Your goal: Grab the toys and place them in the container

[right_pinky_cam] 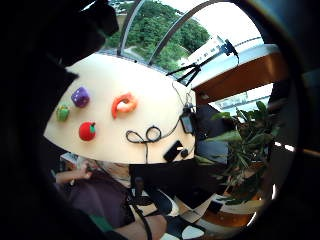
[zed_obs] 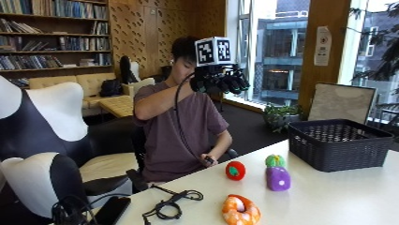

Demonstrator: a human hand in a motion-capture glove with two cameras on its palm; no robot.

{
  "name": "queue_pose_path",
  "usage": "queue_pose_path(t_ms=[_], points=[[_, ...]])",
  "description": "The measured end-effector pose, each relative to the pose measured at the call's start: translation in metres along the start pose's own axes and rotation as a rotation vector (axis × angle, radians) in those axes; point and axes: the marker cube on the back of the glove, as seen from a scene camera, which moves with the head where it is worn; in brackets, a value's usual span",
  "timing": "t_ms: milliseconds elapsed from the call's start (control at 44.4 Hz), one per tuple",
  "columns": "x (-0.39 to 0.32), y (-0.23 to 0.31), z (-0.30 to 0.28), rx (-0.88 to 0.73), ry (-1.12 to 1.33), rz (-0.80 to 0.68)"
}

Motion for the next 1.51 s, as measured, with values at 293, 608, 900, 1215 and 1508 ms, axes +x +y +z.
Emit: queue_pose_path(t_ms=[293,608,900,1215,1508], points=[[0.001,-0.012,-0.001,-0.046,0.033,0.030],[0.018,-0.039,0.008,-0.085,0.023,0.096],[0.040,-0.082,0.055,-0.177,0.032,0.148],[0.076,-0.110,0.195,-0.335,-0.019,0.219],[0.091,-0.092,0.322,-0.495,-0.038,0.327]])
